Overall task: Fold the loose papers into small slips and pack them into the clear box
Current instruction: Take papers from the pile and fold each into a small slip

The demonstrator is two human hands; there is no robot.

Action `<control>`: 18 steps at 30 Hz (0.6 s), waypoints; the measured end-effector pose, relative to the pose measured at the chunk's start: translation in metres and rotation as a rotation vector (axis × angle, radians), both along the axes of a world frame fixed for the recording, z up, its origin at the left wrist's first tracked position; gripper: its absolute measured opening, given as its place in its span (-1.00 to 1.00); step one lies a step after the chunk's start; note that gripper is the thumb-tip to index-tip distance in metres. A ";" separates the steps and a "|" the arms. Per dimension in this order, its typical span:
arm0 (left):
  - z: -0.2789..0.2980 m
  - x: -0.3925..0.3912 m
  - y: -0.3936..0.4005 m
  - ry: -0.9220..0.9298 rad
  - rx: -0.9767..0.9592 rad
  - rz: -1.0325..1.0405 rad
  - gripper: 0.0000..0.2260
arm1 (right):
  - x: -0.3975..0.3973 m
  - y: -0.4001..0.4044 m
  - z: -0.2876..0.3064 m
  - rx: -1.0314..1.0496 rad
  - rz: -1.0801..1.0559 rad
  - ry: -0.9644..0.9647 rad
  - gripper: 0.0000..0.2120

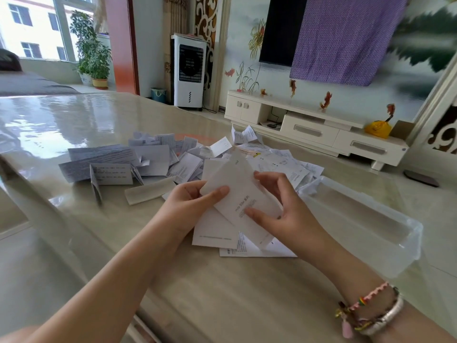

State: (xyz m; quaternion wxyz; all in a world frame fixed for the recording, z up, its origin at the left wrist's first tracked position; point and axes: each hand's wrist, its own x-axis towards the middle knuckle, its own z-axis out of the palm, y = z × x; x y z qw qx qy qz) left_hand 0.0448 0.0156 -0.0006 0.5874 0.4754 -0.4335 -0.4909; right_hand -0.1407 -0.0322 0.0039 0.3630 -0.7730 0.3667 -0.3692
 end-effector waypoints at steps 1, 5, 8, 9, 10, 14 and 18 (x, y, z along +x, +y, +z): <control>0.000 0.000 0.000 0.013 -0.002 0.000 -0.72 | -0.001 0.000 0.000 0.013 0.003 0.013 -0.54; -0.002 0.000 -0.001 0.003 -0.001 0.035 -0.82 | -0.004 -0.001 0.004 -0.021 -0.007 -0.002 -0.76; -0.003 0.000 -0.002 -0.062 -0.011 0.075 -0.81 | -0.004 0.002 0.007 -0.065 -0.140 -0.127 -0.89; -0.003 0.000 -0.002 -0.076 -0.006 0.074 -0.73 | -0.005 0.002 0.008 -0.140 -0.227 -0.136 -0.92; -0.003 -0.001 -0.002 -0.072 0.000 0.060 -0.67 | -0.007 0.002 0.009 -0.241 -0.313 -0.120 -0.95; -0.001 -0.005 -0.002 0.001 -0.009 -0.062 -0.56 | -0.004 0.009 0.007 -0.640 -0.423 0.075 -0.86; 0.000 -0.011 -0.001 0.093 -0.066 -0.114 -0.74 | 0.015 0.015 -0.003 -0.673 -0.222 0.358 -0.69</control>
